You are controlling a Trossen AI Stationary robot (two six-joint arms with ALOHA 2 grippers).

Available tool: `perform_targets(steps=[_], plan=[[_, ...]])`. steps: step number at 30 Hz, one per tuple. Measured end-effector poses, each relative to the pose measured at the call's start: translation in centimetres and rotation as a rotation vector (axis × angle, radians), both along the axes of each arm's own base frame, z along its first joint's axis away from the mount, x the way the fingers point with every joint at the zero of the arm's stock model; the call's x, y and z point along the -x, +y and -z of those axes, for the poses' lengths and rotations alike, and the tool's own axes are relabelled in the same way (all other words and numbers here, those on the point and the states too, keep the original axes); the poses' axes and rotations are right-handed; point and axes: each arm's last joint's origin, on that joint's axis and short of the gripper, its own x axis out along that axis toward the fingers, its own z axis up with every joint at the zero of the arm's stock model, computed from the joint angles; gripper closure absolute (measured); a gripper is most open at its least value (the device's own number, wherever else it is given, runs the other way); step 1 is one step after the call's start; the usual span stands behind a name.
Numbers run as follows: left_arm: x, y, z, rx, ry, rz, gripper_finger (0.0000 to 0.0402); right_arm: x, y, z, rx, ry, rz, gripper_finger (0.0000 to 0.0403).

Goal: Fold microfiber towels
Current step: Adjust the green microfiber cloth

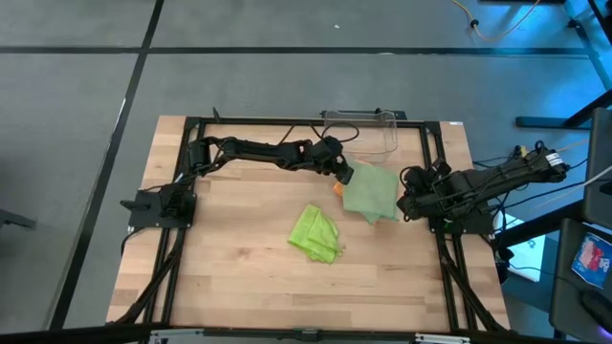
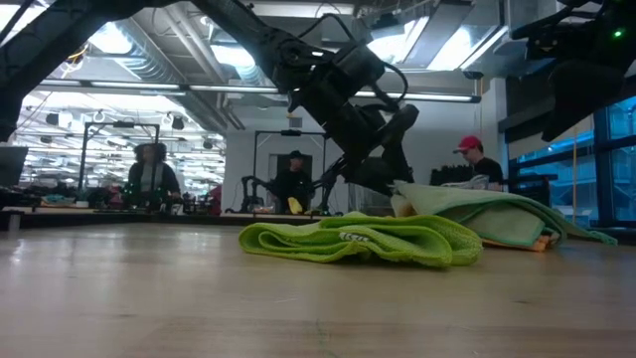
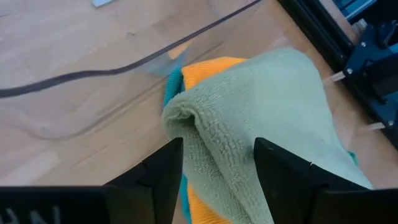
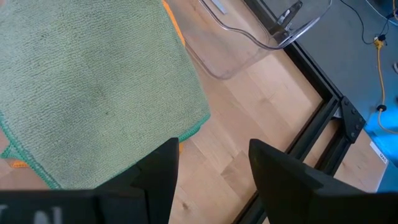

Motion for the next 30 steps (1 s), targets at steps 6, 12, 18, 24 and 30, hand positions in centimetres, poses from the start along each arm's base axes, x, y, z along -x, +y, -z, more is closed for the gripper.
perform_targets(steps=[6,12,18,24,30], plan=[[-0.80,-0.63,-0.89,-0.025,-0.107,0.022,0.0213,-0.04,-0.01,-0.03,0.022,0.019,-0.033,0.0205],[-0.65,-0.66,-0.66,-0.024,-0.078,0.016,0.0213,-0.15,-0.06,-0.10,0.052,0.007,-0.038,0.0205],[-0.46,-0.69,-0.40,-0.043,-0.040,-0.018,0.0213,-0.17,-0.05,-0.12,0.055,0.014,-0.051,0.0205],[-0.52,-0.74,-0.45,-0.051,-0.046,-0.015,0.0213,-0.18,-0.04,-0.12,0.056,0.014,-0.053,0.0205],[-0.43,-0.79,-0.31,-0.050,-0.028,-0.013,0.0213,-0.18,-0.04,-0.12,0.055,0.015,-0.053,0.0205]])
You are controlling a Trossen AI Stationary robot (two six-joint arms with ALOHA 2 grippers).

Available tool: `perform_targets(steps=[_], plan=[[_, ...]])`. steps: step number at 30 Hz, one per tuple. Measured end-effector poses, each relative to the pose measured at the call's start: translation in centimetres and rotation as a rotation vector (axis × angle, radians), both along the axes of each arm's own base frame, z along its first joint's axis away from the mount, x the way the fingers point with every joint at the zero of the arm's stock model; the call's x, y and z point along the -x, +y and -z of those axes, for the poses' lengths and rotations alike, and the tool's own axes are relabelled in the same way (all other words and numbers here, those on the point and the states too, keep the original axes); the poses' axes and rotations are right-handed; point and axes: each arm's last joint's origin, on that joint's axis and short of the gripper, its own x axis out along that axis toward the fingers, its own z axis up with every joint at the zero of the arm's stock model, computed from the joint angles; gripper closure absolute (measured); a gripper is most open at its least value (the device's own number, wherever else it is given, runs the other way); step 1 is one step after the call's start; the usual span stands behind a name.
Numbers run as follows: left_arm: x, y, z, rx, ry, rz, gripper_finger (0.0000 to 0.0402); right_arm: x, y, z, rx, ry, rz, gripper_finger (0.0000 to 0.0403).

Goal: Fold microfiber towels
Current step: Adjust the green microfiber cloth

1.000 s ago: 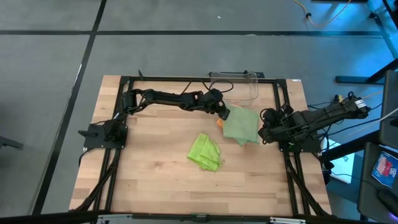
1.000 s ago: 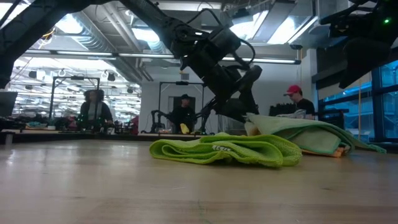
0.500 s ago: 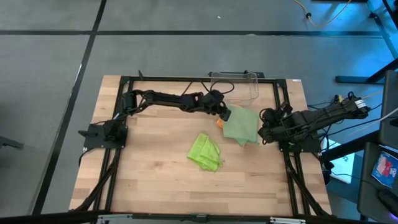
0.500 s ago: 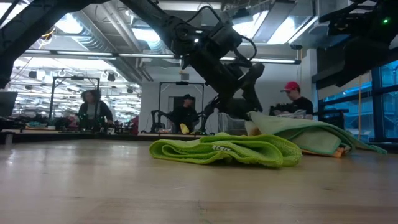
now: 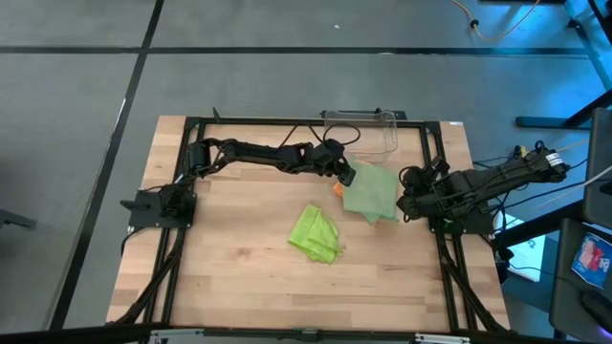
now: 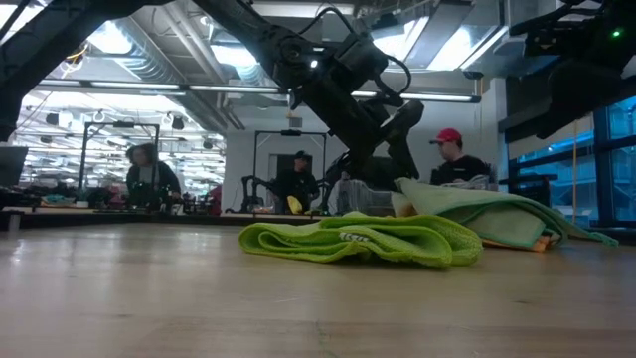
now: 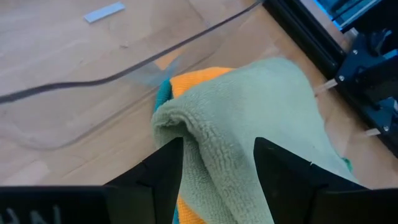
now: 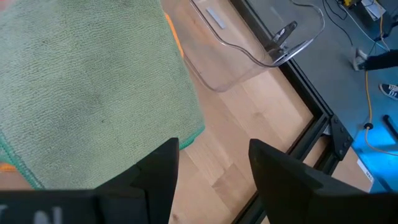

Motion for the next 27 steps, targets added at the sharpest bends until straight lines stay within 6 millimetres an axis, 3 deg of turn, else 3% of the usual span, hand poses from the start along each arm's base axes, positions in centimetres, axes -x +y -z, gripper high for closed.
perform_targets(steps=[14,23,27], plan=[[0.42,-0.13,0.56,0.029,0.068,0.003,0.0213,0.00,0.00,0.00,0.000,0.000,0.000,0.0205],[-0.28,-0.33,-0.21,0.025,-0.036,0.035,0.0213,0.01,0.00,0.01,0.000,0.001,-0.001,0.0205],[-0.47,-0.63,0.71,0.037,-0.018,0.050,0.0213,0.01,0.00,0.00,0.001,0.003,-0.003,0.0205]])
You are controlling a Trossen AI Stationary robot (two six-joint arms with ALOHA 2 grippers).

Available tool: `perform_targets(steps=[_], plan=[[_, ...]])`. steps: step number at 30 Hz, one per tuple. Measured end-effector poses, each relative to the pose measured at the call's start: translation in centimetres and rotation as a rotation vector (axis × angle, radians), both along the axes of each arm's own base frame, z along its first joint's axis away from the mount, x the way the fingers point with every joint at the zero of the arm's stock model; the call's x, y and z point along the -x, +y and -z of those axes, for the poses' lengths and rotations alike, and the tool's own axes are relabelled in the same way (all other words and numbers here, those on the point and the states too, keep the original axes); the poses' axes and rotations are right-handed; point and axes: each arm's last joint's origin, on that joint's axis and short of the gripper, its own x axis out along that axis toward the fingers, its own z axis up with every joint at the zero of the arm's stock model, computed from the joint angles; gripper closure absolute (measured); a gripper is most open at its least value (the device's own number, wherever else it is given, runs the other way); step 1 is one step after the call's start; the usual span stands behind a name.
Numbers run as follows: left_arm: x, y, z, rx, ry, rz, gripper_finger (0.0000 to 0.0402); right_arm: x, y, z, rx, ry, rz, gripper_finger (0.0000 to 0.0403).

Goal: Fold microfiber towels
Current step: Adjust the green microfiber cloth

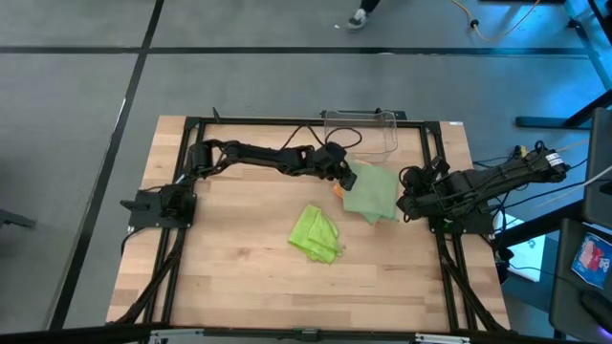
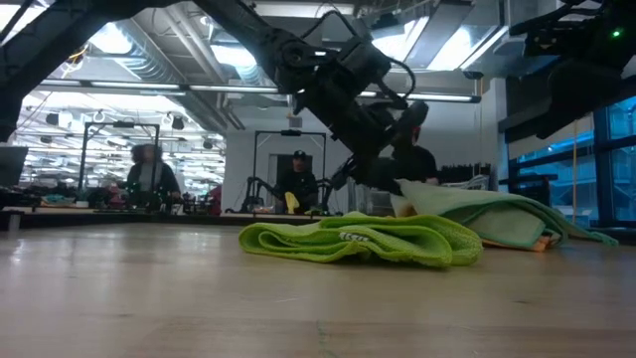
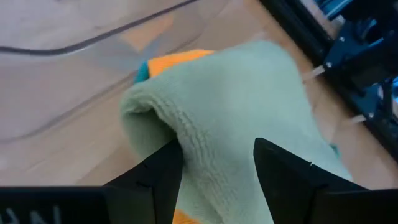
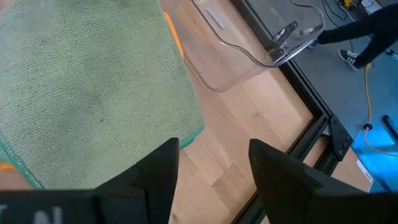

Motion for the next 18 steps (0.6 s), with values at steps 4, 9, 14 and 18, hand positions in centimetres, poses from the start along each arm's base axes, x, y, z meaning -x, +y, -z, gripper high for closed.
perform_targets(steps=[4,9,14,18], plan=[[-0.15,0.07,0.86,0.017,0.009,-0.013,0.0213,0.00,0.00,0.01,0.000,0.001,0.000,0.0205],[-0.53,0.36,0.42,-0.055,-0.045,-0.032,0.0215,-0.01,0.00,0.00,0.000,0.001,0.000,0.0205],[-0.55,0.46,0.36,-0.108,-0.035,0.003,0.0250,-0.01,0.01,0.01,0.000,0.000,0.000,0.0205],[-0.58,0.46,0.32,-0.149,-0.028,0.032,0.0327,-0.06,0.02,0.00,0.004,0.007,-0.015,0.0205]])
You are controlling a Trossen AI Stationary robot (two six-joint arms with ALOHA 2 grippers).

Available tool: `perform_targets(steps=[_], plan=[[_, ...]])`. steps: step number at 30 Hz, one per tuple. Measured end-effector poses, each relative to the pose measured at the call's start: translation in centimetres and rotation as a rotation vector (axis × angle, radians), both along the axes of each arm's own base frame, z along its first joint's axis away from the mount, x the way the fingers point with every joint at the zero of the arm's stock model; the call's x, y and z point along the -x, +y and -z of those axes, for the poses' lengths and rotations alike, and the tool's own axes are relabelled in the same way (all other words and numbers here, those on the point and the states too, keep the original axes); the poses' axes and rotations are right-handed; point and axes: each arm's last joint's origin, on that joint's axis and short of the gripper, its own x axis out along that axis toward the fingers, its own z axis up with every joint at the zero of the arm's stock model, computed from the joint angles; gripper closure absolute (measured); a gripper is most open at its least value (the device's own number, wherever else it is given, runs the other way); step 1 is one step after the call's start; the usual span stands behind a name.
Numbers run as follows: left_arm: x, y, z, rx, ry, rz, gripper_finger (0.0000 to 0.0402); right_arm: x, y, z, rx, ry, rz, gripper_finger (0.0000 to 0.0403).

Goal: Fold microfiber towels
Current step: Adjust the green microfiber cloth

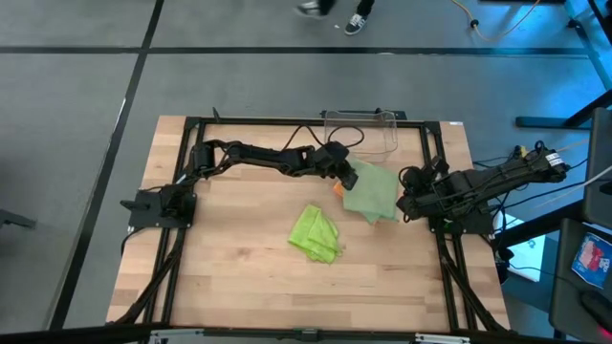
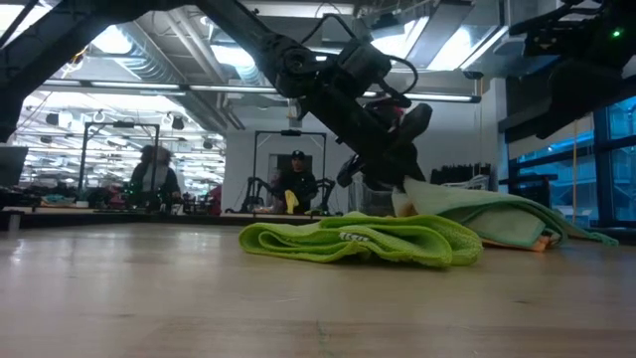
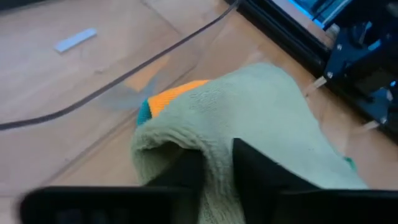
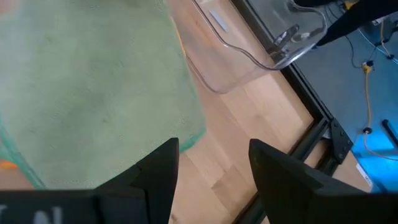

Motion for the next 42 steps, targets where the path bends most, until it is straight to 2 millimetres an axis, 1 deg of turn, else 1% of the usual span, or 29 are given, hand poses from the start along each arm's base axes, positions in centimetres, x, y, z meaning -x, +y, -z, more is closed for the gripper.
perform_targets(steps=[2,3,7,10,13,17,21,24,29,33,36,39,42], plan=[[0.0,-0.1,0.0,-0.031,0.013,0.024,0.0376,-0.2,0.1,0.0,-0.006,-0.019,-0.002,0.0205],[0.0,-0.2,0.0,-0.045,0.018,0.032,0.0388,-0.3,0.1,0.0,-0.011,-0.036,-0.001,0.0205],[-0.1,-0.7,0.0,-0.071,0.027,0.060,0.0396,-1.0,0.3,-0.2,-0.042,-0.114,-0.001,0.0205],[-0.3,-1.9,-0.6,-0.115,0.030,0.131,0.0399,-1.4,0.5,-0.2,-0.089,-0.143,-0.009,0.0205],[-0.4,-3.9,-1.9,-0.183,0.020,0.227,0.0401,-1.5,0.7,-0.2,-0.150,-0.144,-0.024,0.0205],[0.2,-6.2,-4.5,-0.268,0.013,0.322,0.0401,-1.5,0.9,0.0,-0.199,-0.109,-0.059,0.0205],[1.5,-7.8,-7.1,-0.370,0.067,0.351,0.0401,-1.5,0.9,0.0,-0.177,-0.074,-0.113,0.0205],[2.5,-8.7,-8.0,-0.445,0.154,0.352,0.0401,-1.7,0.9,-0.1,-0.146,-0.063,-0.163,0.0205],[2.9,-9.5,-7.6,-0.553,0.273,0.324,0.0401,-2.5,1.2,-0.5,-0.126,-0.109,-0.248,0.0205],[2.9,-9.9,-7.2,-0.601,0.310,0.350,0.0401,-3.5,1.4,-1.0,-0.101,-0.174,-0.332,0.0205],[2.9,-10.8,-7.1,-0.652,0.330,0.398,0.0401,-4.2,1.6,-1.4,-0.076,-0.217,-0.385,0.0205],[2.9,-11.8,-7.2,-0.686,0.333,0.429,0.0401,-4.8,1.5,-1.5,-0.046,-0.229,-0.418,0.0205],[2.9,-12.6,-7.1,-0.704,0.334,0.458,0.0401,-5.3,1.1,-1.4,-0.036,-0.204,-0.439,0.0198]])
